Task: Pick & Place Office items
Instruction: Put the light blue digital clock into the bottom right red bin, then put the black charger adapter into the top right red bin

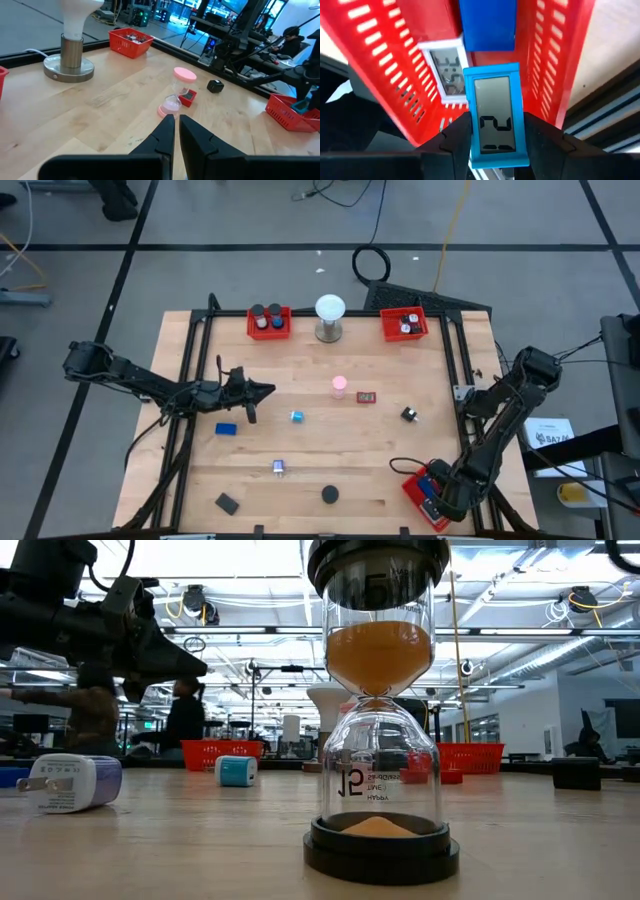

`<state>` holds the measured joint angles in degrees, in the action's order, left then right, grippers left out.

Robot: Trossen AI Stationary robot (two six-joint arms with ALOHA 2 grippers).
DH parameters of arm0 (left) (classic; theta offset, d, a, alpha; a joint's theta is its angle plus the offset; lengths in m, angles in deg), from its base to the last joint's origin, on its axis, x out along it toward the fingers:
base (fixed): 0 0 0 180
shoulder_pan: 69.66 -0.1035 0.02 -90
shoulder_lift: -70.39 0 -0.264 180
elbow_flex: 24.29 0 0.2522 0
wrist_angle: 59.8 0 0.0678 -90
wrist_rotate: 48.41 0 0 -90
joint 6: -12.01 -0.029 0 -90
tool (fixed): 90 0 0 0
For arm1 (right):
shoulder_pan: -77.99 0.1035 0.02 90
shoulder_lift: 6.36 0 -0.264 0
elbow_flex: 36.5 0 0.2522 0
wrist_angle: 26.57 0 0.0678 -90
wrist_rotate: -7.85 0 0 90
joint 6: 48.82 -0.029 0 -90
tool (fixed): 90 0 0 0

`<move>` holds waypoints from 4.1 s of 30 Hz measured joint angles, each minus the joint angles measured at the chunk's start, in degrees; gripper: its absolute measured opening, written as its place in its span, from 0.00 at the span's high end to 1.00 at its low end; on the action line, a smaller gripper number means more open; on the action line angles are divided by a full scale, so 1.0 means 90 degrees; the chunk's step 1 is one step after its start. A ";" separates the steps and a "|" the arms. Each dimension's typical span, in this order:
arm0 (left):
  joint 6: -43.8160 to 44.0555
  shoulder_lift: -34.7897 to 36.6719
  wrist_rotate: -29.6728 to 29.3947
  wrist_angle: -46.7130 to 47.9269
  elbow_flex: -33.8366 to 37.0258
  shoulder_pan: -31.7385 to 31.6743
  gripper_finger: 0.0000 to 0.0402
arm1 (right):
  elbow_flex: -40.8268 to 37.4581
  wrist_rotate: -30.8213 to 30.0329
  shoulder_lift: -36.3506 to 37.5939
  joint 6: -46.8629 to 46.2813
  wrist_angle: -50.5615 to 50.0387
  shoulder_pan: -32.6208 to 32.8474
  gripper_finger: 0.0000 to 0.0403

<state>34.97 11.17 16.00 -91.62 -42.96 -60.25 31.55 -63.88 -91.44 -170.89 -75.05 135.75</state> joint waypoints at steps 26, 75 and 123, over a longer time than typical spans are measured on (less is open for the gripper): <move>-0.0002 0.0000 -0.0007 0.0058 0.0000 0.0000 0.94 | -0.0523 0.0328 0.0002 0.0018 0.0651 -0.0232 0.57; 0.0829 0.0000 0.0011 0.0062 -0.0597 0.0000 0.94 | 0.0225 -0.5209 0.1956 0.6415 -0.1176 -0.3132 1.00; 0.1139 -0.0002 0.0503 0.4435 -0.2526 0.0002 0.94 | -0.2439 -0.3793 0.2953 0.6745 -0.1265 -0.3795 0.28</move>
<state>45.22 11.14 20.53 -51.71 -65.69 -60.23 9.60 -98.03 -64.86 -110.18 -86.44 101.59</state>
